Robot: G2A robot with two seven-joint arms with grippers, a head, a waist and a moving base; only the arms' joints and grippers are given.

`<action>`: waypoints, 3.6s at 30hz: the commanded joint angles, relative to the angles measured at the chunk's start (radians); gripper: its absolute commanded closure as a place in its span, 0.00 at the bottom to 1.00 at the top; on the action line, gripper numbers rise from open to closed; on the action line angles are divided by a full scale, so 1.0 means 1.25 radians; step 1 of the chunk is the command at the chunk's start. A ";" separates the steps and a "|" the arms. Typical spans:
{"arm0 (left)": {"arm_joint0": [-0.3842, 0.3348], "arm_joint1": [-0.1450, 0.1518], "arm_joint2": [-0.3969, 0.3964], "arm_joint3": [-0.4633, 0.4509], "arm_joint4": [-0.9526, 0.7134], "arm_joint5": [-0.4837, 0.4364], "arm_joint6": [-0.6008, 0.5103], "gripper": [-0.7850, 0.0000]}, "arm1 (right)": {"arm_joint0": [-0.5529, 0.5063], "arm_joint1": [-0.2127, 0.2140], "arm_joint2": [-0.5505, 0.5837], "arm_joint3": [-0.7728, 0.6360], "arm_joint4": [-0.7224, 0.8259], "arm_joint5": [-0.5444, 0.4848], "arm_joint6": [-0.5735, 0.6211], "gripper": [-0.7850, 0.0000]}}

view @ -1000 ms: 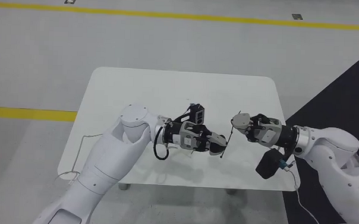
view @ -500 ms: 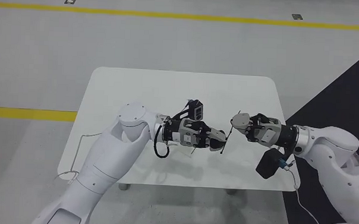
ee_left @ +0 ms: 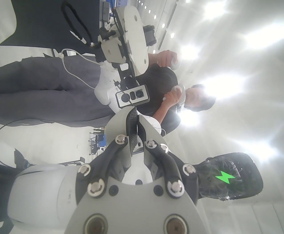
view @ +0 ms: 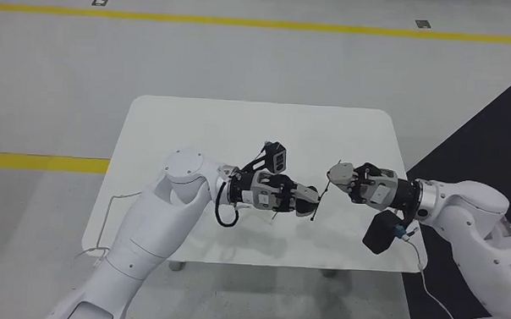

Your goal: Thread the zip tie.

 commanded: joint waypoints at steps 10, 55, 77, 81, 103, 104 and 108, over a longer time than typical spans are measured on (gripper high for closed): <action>-0.016 -0.001 0.018 0.008 0.019 0.007 -0.003 1.00 | 0.008 0.000 -0.012 0.002 0.012 -0.024 -0.013 1.00; -0.004 0.006 -0.002 -0.002 0.002 -0.037 -0.002 1.00 | 0.019 -0.011 -0.044 0.017 0.182 -0.092 0.059 1.00; -0.010 0.009 0.003 -0.003 0.017 -0.052 -0.014 1.00 | 0.035 -0.021 -0.051 0.019 0.282 -0.124 0.086 1.00; -0.016 0.008 0.011 -0.005 0.029 -0.052 -0.019 1.00 | 0.038 -0.022 -0.054 0.016 0.287 -0.128 0.090 1.00; -0.004 0.010 -0.014 -0.013 0.001 -0.098 0.012 1.00 | 0.038 -0.030 -0.055 0.027 0.355 -0.155 0.108 1.00; -0.003 0.010 -0.016 -0.014 -0.001 -0.100 0.013 1.00 | 0.038 -0.030 -0.056 0.027 0.356 -0.156 0.110 1.00; 0.003 0.011 -0.027 -0.021 -0.010 -0.115 0.021 1.00 | 0.041 -0.032 -0.055 0.027 0.365 -0.159 0.115 1.00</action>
